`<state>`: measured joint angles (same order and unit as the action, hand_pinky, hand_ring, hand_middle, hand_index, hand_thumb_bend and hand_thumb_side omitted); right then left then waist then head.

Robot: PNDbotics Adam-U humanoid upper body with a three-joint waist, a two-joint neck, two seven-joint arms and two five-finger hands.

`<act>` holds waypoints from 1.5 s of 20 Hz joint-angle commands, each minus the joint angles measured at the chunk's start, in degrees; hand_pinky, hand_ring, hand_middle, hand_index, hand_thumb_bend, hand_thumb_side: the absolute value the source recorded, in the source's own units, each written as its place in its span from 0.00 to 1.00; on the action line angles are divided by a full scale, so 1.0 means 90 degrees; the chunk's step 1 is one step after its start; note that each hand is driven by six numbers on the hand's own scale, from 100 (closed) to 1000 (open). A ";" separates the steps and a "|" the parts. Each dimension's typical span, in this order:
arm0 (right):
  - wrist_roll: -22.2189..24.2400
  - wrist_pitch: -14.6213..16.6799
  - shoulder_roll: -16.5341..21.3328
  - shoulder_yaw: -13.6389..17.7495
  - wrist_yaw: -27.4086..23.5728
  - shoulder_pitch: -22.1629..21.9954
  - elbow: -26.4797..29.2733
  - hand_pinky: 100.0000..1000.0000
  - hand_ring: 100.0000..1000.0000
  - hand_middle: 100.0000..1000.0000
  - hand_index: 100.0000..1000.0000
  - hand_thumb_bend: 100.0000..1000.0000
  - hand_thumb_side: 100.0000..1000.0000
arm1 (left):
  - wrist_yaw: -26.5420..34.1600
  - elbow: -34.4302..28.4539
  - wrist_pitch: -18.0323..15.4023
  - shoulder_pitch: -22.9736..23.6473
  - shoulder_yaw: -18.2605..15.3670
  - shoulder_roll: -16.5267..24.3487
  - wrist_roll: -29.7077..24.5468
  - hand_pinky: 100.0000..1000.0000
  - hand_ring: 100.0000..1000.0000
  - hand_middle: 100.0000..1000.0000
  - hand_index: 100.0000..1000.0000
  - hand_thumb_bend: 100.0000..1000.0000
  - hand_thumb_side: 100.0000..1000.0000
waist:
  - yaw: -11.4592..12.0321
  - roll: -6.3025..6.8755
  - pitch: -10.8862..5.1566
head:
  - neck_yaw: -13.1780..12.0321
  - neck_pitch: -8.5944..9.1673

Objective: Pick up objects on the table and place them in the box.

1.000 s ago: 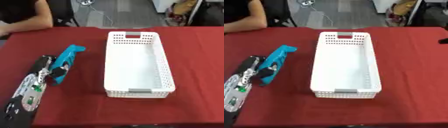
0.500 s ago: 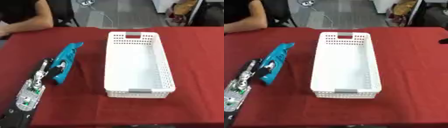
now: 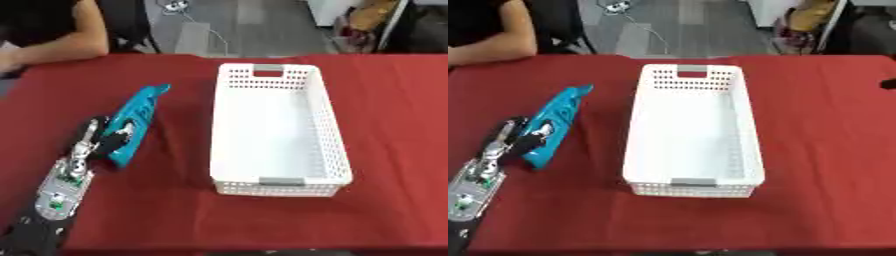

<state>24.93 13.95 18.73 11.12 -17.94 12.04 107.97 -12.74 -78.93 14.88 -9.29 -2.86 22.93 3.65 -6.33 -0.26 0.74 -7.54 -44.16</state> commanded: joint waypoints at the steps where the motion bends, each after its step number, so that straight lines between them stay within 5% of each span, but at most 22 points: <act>1: 0.0002 -0.0002 0.0154 0.0039 0.0006 0.0083 0.0065 0.65 0.83 0.86 1.00 0.00 0.99 | 0.0584 -0.0459 -0.0206 -0.0043 0.0027 0.0085 0.0030 0.00 0.00 0.00 0.00 0.00 0.47 | -0.0007 -0.0001 -0.0041 | -0.0055 0.0005; 8: -0.0002 0.0002 0.0161 0.0044 0.0004 0.0079 0.0063 0.65 0.83 0.86 1.00 0.00 0.99 | 0.1284 -0.1171 -0.0288 0.0032 -0.0095 0.0127 0.0262 0.00 0.00 0.00 0.00 0.00 0.50 | 0.0001 -0.0004 -0.0047 | -0.0060 0.0005; 23: -0.0013 0.0006 0.0153 0.0087 0.0026 -0.0009 -0.0007 0.65 0.83 0.86 1.00 0.00 0.99 | 0.1128 -0.1281 -0.0134 -0.0185 -0.0092 0.0174 0.0334 0.00 0.00 0.00 0.00 0.00 0.54 | -0.0190 -0.0042 -0.0098 | 0.0101 0.0005; 30: 0.0009 -0.0005 0.0190 0.0066 0.0036 -0.0055 -0.0046 0.65 0.83 0.86 1.00 0.00 0.99 | 0.1014 -0.1130 0.0036 -0.0750 0.0143 0.1004 0.0042 0.00 0.00 0.00 0.00 0.00 0.57 | -0.0242 0.0008 -0.0198 | 0.0108 0.0005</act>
<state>24.94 13.93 18.78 11.45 -17.72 11.41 107.21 -3.32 -88.61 15.05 -15.01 -1.74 28.87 4.60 -8.45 -0.23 -0.42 -7.00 -44.16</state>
